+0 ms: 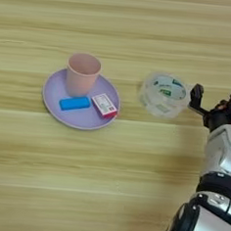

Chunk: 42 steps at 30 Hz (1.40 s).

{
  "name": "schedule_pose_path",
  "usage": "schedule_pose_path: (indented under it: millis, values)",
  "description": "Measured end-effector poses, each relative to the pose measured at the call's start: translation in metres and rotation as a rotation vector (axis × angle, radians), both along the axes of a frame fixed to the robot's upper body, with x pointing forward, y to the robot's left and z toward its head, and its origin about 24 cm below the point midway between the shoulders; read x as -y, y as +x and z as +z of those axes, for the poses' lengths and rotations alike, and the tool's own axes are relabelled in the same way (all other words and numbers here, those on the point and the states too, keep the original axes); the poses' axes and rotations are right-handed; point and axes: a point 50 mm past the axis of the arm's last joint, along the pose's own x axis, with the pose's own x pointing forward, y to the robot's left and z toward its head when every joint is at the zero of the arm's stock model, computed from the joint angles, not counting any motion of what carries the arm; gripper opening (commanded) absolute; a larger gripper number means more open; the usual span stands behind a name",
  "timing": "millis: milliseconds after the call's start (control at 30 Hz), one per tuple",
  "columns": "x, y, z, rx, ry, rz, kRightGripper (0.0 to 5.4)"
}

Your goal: Move the objects on the table

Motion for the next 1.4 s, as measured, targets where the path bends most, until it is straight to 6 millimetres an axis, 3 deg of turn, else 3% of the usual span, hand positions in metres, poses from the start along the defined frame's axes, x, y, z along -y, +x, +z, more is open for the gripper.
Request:
schedule_pose_path:
  millis: [300, 900, 1400]
  values:
    - [0.004, 0.004, -0.015, -0.045, 0.022, 0.007, 5.36]
    - [-0.005, 0.012, -0.014, -0.044, -0.015, 0.07, 5.36]
    - [-0.039, 0.035, -0.025, -0.164, 0.029, 0.235, 5.36]
